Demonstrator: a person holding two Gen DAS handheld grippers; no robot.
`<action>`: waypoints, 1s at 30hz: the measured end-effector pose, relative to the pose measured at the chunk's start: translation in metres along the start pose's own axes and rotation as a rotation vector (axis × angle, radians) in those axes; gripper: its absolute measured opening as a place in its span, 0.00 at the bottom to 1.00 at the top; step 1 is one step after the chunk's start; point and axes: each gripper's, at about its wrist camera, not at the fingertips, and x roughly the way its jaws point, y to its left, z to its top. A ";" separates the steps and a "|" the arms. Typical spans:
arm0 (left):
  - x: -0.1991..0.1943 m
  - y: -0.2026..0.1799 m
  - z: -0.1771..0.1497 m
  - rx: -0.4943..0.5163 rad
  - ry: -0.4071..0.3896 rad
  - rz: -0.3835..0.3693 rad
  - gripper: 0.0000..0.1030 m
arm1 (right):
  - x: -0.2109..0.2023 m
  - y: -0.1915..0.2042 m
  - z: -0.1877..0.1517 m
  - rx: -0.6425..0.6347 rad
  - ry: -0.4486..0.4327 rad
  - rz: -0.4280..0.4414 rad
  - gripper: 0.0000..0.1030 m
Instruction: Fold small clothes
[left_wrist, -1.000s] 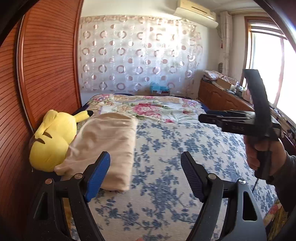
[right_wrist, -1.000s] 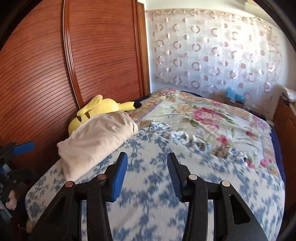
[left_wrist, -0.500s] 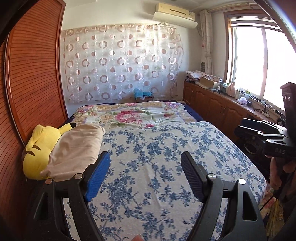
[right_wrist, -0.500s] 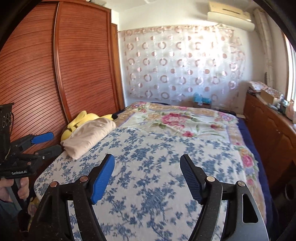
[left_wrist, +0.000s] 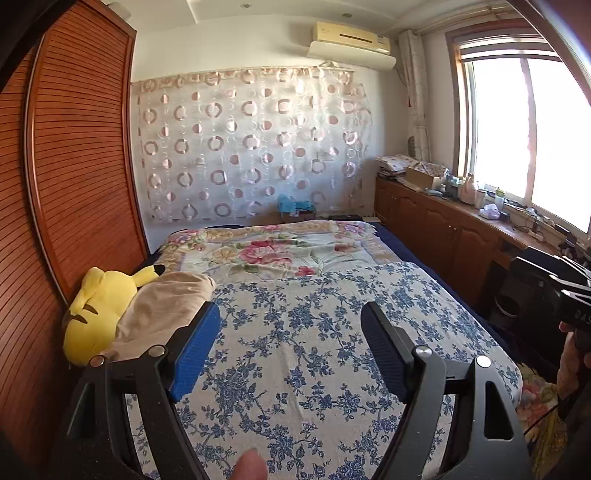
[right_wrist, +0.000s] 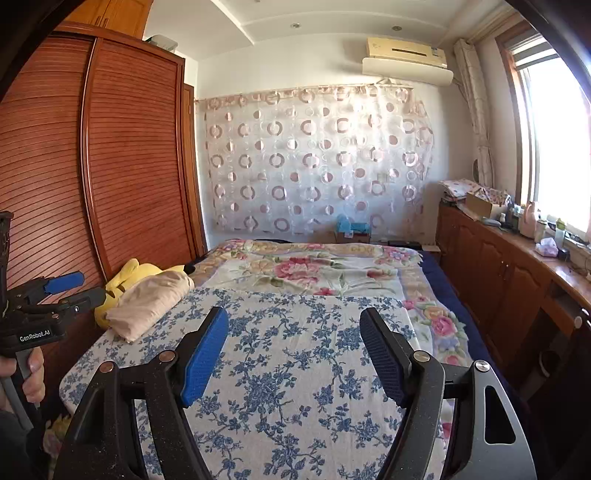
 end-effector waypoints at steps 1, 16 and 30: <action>0.000 0.000 -0.001 0.000 0.002 0.000 0.77 | -0.001 0.003 -0.002 0.002 0.000 -0.002 0.73; -0.006 0.002 -0.004 -0.012 -0.013 0.006 0.77 | -0.003 -0.004 -0.005 0.009 -0.011 -0.003 0.73; -0.007 0.003 -0.005 -0.011 -0.016 0.006 0.77 | -0.003 -0.008 -0.007 0.011 -0.008 0.005 0.73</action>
